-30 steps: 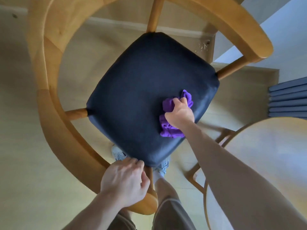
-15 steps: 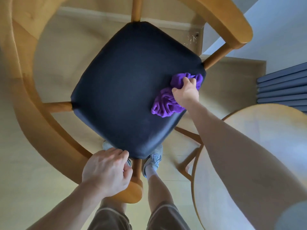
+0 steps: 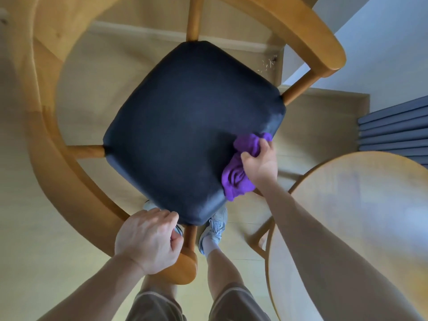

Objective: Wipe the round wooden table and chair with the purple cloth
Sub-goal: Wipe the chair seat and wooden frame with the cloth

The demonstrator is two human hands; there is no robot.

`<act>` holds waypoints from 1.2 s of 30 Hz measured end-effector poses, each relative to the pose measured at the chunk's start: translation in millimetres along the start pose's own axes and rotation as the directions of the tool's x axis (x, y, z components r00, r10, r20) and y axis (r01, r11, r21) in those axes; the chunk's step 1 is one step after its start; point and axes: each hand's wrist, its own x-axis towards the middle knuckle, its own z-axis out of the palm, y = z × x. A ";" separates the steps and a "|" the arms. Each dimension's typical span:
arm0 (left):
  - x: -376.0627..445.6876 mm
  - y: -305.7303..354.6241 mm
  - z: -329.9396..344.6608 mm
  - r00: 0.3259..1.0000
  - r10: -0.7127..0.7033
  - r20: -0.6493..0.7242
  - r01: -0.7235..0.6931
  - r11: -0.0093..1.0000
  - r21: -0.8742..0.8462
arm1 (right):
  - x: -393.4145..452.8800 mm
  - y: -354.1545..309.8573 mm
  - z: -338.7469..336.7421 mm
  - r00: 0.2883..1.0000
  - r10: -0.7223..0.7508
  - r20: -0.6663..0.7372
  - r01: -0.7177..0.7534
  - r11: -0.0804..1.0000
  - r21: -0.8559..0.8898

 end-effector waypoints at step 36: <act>78.9 -211.4 -105.3 0.959 0.273 0.072 -0.283 0.934 0.219 | 164.5 -174.8 71.9 1.000 -0.021 0.006 0.021 0.992 -0.125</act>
